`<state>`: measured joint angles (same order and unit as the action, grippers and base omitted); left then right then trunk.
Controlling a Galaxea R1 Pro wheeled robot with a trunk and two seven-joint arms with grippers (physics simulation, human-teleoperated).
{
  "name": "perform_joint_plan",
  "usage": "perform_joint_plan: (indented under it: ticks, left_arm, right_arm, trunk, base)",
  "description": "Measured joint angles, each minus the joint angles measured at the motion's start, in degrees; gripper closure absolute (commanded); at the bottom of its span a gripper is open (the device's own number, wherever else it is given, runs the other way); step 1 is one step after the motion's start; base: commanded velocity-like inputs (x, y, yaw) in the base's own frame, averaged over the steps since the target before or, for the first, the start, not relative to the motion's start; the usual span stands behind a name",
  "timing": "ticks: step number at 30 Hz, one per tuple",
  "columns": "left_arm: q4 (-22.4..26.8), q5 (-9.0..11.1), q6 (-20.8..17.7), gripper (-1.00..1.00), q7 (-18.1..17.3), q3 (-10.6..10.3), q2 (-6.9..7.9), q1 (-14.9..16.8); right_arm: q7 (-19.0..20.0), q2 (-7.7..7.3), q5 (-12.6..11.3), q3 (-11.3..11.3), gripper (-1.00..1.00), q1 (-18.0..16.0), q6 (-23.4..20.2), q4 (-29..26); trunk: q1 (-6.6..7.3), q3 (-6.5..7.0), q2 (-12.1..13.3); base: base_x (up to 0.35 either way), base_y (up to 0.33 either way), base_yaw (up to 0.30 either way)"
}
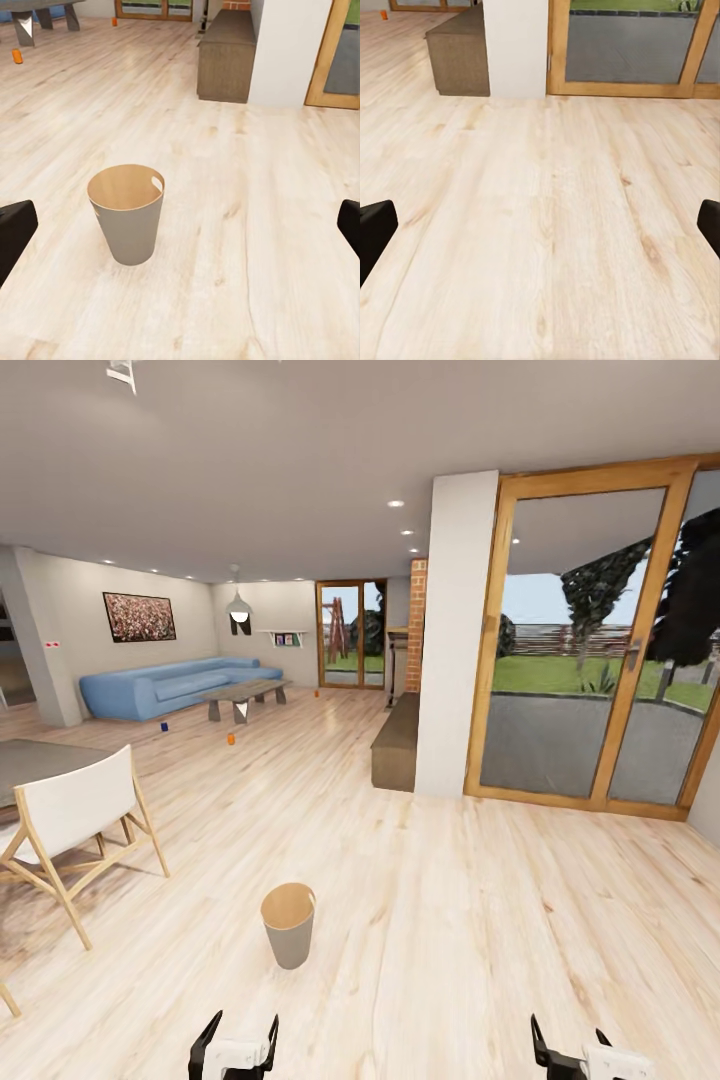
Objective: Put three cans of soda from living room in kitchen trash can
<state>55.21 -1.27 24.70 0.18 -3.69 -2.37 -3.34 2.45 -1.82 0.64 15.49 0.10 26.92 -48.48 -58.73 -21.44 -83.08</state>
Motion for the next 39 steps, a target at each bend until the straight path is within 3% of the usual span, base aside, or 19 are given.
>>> perform_joint_plan:
  ticks: [39]
  left_arm:
    - [-0.02, -0.07, 0.0, -1.0, 0.0, 0.0, 0.0, 0.0]
  right_arm:
    - [-2.36, 0.06, -0.02, -0.28, -1.0, -0.01, 0.07, 0.48]
  trunk:
    - [0.0, -1.92, 0.0]
  base:
    - [0.008, 0.0, 0.108]
